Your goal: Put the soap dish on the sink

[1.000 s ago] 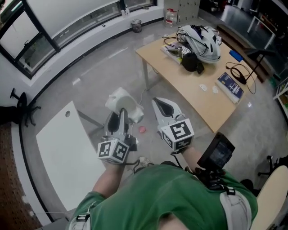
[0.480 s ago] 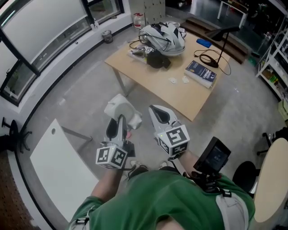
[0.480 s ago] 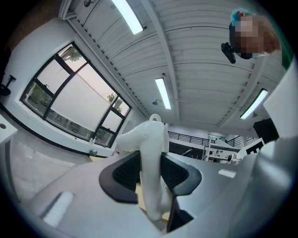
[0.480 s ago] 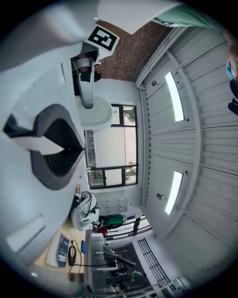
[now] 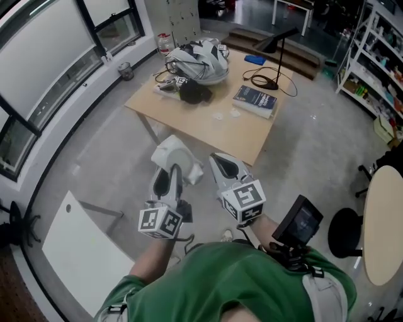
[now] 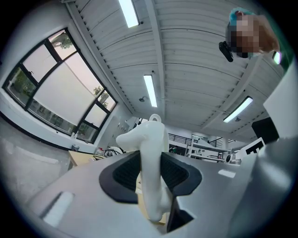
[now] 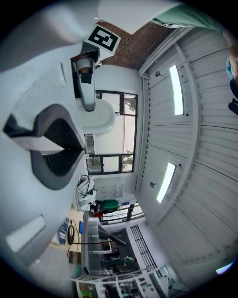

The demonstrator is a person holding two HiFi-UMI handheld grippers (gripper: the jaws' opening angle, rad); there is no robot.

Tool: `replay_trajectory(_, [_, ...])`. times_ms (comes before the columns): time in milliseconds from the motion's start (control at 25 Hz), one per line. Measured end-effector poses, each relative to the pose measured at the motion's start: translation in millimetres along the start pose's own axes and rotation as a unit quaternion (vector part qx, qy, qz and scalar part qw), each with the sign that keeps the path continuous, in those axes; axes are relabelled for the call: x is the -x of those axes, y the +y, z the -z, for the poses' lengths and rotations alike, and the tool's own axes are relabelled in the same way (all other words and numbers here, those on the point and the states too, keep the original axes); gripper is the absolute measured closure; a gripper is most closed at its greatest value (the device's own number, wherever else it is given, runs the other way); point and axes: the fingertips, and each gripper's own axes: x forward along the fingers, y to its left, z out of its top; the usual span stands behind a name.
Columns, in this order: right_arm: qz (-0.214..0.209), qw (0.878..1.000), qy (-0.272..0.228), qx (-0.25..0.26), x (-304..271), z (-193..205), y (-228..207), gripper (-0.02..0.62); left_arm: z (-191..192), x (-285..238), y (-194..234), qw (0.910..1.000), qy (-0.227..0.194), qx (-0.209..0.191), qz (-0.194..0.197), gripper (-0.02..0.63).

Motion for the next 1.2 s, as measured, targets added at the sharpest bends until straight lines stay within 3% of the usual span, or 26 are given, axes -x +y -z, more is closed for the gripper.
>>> replay_trajectory(520, [0.137, 0.991, 0.013, -0.002, 73, 10, 9, 0.594, 19, 22, -38, 0.9913, 0.05, 0.038, 0.116, 0.469])
replay_trajectory(1200, [0.271, 0.962, 0.015, -0.008, 202, 23, -10, 0.594, 56, 44, -146, 0.9635, 0.098, 0.056, 0.242, 0.469])
